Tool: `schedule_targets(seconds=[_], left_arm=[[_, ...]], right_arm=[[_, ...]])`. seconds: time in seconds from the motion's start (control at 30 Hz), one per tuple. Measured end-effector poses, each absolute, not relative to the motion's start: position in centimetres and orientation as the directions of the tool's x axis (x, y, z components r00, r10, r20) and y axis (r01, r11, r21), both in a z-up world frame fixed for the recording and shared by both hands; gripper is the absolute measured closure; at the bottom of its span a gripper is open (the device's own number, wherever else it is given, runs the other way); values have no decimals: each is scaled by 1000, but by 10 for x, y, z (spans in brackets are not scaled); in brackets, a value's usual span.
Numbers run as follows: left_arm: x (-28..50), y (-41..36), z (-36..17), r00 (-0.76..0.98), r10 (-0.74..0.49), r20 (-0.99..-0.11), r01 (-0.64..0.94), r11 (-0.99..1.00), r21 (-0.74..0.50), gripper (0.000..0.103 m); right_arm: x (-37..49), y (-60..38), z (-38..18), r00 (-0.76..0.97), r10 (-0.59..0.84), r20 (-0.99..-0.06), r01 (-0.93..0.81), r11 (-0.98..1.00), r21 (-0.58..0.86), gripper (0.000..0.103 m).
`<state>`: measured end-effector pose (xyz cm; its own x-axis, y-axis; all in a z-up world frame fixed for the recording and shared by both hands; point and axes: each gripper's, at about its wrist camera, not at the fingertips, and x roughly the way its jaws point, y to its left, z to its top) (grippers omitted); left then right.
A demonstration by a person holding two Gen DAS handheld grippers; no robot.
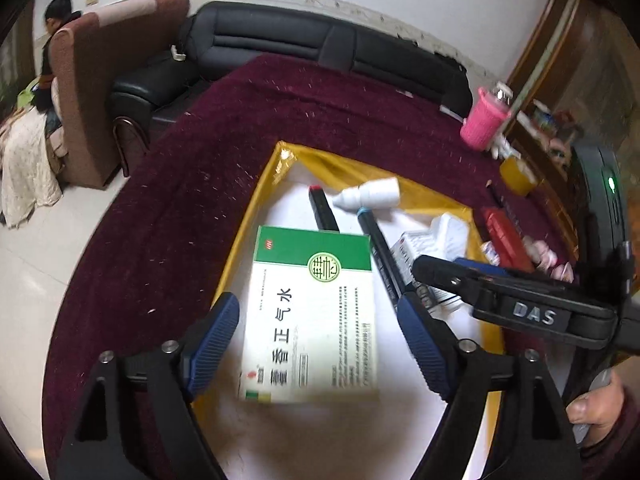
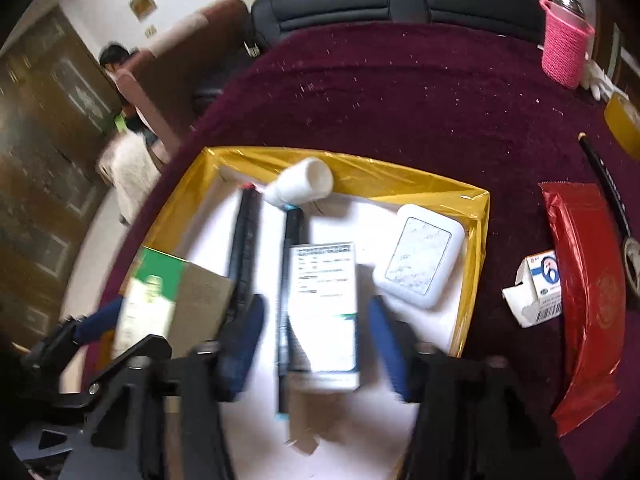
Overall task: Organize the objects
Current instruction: 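Open both grippers to drop the green box and white box into the tray, then move both grippers back toward the cluttered objects on the table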
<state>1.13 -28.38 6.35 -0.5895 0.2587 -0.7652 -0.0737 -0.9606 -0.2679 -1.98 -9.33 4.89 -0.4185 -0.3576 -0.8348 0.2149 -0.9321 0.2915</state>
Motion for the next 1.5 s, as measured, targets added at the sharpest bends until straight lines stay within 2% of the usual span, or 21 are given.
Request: schedule_targets(seconds=[0.13,0.33,0.4,0.47,0.57,0.63,0.7,0.83,0.93,1.07,1.27,1.4,1.5], left_arm=[[30,-288,87,-645,223,-731,-47,-966,-254,18],[69,-266,126,-735,220,-641,-75,-966,-246,16],[85,-253,141,-767,238,-596,-104,-962,-251,16],[100,-239,155,-792,259,-553,-136,-957,-255,15],[124,-216,179,-819,304,-487,-189,-944,-271,15],[142,-200,196,-835,325,-444,-222,-937,-270,13],[162,-182,214,-848,347,-401,-259,-931,-258,9],[201,-148,243,-854,394,-340,-335,-916,-220,4],[223,-124,255,-851,422,-312,-385,-906,-175,1],[236,-99,259,-857,434,-279,-414,-901,-130,0],[227,-74,262,-840,467,-277,-443,-884,-145,0],[212,-73,256,-853,432,-295,-404,-902,-151,0],[192,-80,237,-843,405,-355,-362,-914,-184,0]], right_arm=[[0,-87,73,-479,-379,-791,240,-924,297,29],[46,-65,114,-619,-297,-728,284,-948,145,9],[70,-53,131,-705,-268,-656,289,-954,79,8],[98,-38,147,-793,-261,-550,285,-957,43,2],[141,-8,159,-870,-284,-403,284,-957,62,0],[148,12,155,-856,-301,-421,268,-953,138,0],[150,38,147,-813,-303,-497,221,-951,218,0],[166,88,149,-807,-212,-551,102,-969,224,0],[185,118,167,-828,-153,-540,56,-980,190,0],[209,153,225,-882,-12,-470,-13,-999,51,0],[218,185,332,-935,92,-343,-86,-996,-33,0],[201,194,369,-922,120,-368,-98,-992,-79,0],[178,208,343,-890,42,-454,-47,-999,-2,0]])
